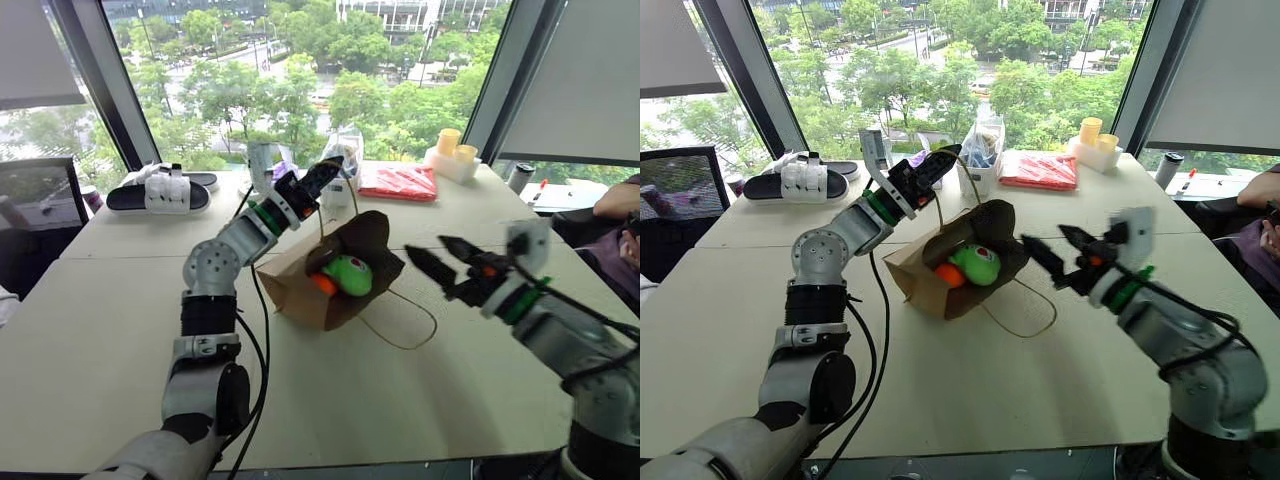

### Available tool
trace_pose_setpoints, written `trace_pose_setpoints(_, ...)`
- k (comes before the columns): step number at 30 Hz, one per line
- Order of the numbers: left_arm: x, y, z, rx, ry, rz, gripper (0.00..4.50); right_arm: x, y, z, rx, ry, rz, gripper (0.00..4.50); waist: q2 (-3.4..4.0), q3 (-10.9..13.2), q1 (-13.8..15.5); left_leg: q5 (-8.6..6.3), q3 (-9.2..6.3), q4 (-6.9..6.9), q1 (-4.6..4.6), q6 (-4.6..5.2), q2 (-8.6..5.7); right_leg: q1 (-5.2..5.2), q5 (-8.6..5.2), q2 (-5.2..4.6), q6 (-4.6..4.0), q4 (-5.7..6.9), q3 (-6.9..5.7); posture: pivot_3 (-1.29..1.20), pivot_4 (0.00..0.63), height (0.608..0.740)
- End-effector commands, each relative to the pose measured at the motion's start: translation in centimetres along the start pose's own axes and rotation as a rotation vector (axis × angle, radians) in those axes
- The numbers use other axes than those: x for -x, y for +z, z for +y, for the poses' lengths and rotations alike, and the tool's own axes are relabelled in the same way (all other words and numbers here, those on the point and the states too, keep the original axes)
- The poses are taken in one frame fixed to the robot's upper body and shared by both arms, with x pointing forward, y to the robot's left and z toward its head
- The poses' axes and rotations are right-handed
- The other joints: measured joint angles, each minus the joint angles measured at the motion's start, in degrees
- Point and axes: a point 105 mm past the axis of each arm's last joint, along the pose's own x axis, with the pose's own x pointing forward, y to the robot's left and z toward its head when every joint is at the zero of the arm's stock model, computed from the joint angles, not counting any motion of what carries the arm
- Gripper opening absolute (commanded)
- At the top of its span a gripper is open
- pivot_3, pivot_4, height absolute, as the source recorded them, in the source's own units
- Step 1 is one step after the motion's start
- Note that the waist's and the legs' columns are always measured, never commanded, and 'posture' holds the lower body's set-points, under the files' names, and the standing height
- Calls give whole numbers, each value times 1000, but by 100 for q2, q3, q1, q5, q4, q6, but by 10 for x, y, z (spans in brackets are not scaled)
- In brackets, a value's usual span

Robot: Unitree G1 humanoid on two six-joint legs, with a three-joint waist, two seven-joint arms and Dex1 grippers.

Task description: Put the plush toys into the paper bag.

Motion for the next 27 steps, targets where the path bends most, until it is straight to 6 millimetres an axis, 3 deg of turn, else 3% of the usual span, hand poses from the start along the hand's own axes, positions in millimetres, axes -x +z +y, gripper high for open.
trace_pose_setpoints(1, -8, 5, -12, -27, -55, -17, 0, 13, -21, -14, -22, -64, 66, 4477, 0, 0, 7, 0, 1, 0, 1, 0, 3, 1, 0, 3, 0, 0, 0, 0, 150, 740)
trace_pose_setpoints(6, -9, 3, -13, -18, -60, -21, 0, 33, -76, -11, -322, -79, 110, 4477, -1, -1, 3, 0, 6, -2, 1, 0, 5, -1, 0, 3, 0, 1, 5, 0, 150, 740)
trace_pose_setpoints(12, -7, 3, -12, -23, -55, -16, 0, 33, -105, 18, -568, -33, 93, 4477, 2, -1, 1, 0, 5, 2, 6, 0, 5, 2, 0, 4, 0, 3, 10, 0, 150, 740)
trace_pose_setpoints(16, -7, 2, -12, -24, -54, -13, 0, 26, -112, 30, -616, -19, 92, 4477, 3, -1, 0, 0, 2, 2, 6, 0, 5, 2, 0, 4, 0, 3, 11, 0, 150, 740)
trace_pose_setpoints(18, -8, 1, -12, -25, -53, -10, 0, 23, -110, 31, -637, -21, 65, 3967, 3, -1, 1, 0, 2, 2, 6, -1, 4, 2, 0, 4, 0, 3, 9, 0, 150, 740)
trace_pose_setpoints(20, -8, 1, -12, -26, -53, -7, 0, 21, -107, 33, -653, -13, 39, 3179, 3, -1, 1, 0, 3, 1, 6, -1, 5, 1, 0, 4, 0, 3, 8, 0, 150, 740)
trace_pose_setpoints(26, -1, -12, -9, -155, -47, 94, 0, 22, -81, 45, -594, 94, -26, 40, 4, -1, -7, 0, 4, 0, 6, -1, 4, 1, 0, 5, 0, 3, 7, 0, 150, 740)
trace_pose_setpoints(27, 2, -15, -8, -174, -47, 116, 0, 22, -74, 47, -582, 116, -40, 40, 4, -1, -15, 0, 6, 0, 6, -1, 4, 2, 0, 5, 1, 3, 8, 0, 150, 740)
